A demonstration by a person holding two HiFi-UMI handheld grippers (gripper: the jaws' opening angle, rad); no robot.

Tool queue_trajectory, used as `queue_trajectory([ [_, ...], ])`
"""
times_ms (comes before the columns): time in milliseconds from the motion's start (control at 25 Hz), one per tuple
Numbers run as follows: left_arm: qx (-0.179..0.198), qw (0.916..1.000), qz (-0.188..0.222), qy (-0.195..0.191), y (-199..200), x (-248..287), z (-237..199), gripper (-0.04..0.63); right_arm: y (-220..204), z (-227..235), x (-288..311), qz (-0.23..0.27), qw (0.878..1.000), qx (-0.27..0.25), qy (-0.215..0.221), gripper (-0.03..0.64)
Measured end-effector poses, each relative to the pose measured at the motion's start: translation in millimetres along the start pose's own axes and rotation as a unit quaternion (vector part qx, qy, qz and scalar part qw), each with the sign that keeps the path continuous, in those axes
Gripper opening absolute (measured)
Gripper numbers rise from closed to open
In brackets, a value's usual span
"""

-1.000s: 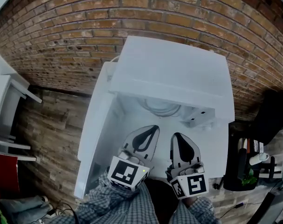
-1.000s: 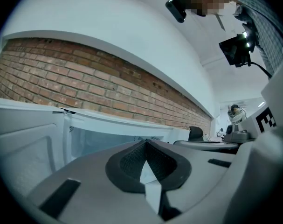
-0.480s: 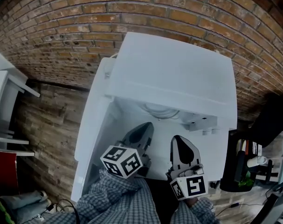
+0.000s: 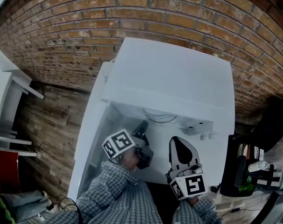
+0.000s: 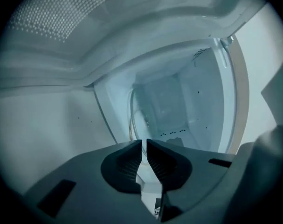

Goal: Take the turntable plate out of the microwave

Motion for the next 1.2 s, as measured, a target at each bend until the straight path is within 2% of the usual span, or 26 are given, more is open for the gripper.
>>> queue_trajectory([
  [120, -0.017, 0.9998, 0.000, -0.004, 4, 10, -2, 0.020, -1, 3, 2, -0.006, 1.000, 0.007, 0.001, 0.023],
  [200, -0.035, 0.9994, -0.006, -0.006, 5, 15, -4, 0.065, -2, 5, 3, -0.010, 1.000, 0.007, 0.002, 0.023],
  [360, -0.057, 0.9983, -0.005, 0.000, 7, 20, -8, 0.084, -3, 7, 6, -0.017, 1.000, 0.010, 0.005, 0.023],
  [560, -0.070, 0.9974, -0.001, 0.016, 9, 26, -11, 0.084, -5, 10, 11, -0.021, 1.000, 0.012, 0.005, 0.023],
  [1000, -0.090, 0.9959, 0.012, -0.005, 16, 35, -13, 0.083, -10, 15, 21, -0.037, 0.999, 0.019, 0.010, 0.023],
  [1080, -0.093, 0.9956, 0.012, 0.004, 15, 35, -15, 0.040, -12, 15, 22, -0.042, 0.999, 0.023, 0.010, 0.023],
  [1200, -0.100, 0.9948, 0.014, 0.006, 14, 35, -17, 0.035, -19, 17, 23, -0.054, 0.998, 0.036, 0.008, 0.023],
])
Point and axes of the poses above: the fingertips, and each gripper's own axes: x forward along the fingers, z to its right, y out of its top, the point moved 9 cm from there along -x, backward along the fingers, and after that the axes turned 2 degrees about -z, right-handed, at the moved point
